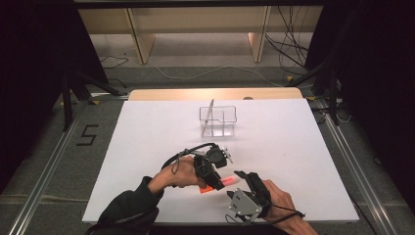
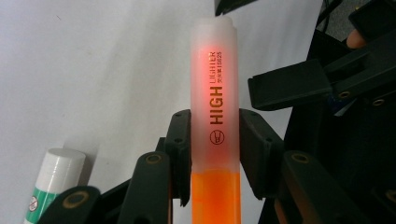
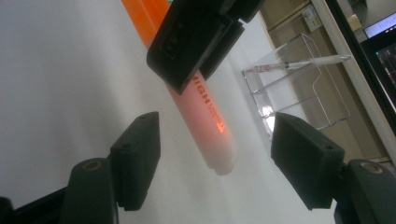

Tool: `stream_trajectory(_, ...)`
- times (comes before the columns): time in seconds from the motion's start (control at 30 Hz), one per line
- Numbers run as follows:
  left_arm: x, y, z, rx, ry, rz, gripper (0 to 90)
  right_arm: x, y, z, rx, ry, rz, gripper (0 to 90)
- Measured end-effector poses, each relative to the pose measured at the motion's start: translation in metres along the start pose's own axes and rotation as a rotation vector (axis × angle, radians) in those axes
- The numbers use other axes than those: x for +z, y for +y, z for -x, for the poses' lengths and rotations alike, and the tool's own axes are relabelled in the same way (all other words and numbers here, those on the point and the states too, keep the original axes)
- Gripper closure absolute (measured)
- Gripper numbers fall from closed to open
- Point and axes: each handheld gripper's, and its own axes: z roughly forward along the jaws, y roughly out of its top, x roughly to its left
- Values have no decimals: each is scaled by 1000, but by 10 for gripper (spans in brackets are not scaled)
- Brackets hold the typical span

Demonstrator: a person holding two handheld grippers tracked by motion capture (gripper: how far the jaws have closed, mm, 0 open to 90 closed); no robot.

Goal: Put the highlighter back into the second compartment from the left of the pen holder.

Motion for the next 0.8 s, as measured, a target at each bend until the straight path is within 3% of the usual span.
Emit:
stream_trajectory(0.03,0,0,0,-2,-1,-2,662,1,1,-2,5,-9,-4,348)
stream_trajectory(0.23,-1,3,0,-7,4,-1,662,5,4,-8,-84,-51,-9,389)
stream_trajectory(0.27,0,3,1,-12,3,4,662,5,5,-9,-74,-54,-14,399)
stream_trajectory(0.33,0,4,1,-10,0,3,662,6,5,-8,-101,-48,-6,415)
stream_trajectory(0.43,0,5,1,-5,-5,-8,662,6,5,-11,-78,-57,-22,440)
stream_trajectory(0.47,0,5,1,-8,-5,-7,662,7,5,-9,-128,-66,-12,449)
stream_trajectory(0.53,0,6,1,-7,-7,-8,662,7,6,-12,-117,-76,-24,464)
stream_trajectory(0.57,0,6,2,-8,-6,-9,662,7,6,-12,-137,-94,-27,474)
stream_trajectory(0.6,0,7,2,-12,-8,-6,662,7,6,-13,-119,-85,-29,484)
stream_trajectory(0.8,1,8,2,-12,-9,-12,662,7,7,-17,-165,-108,-41,533)
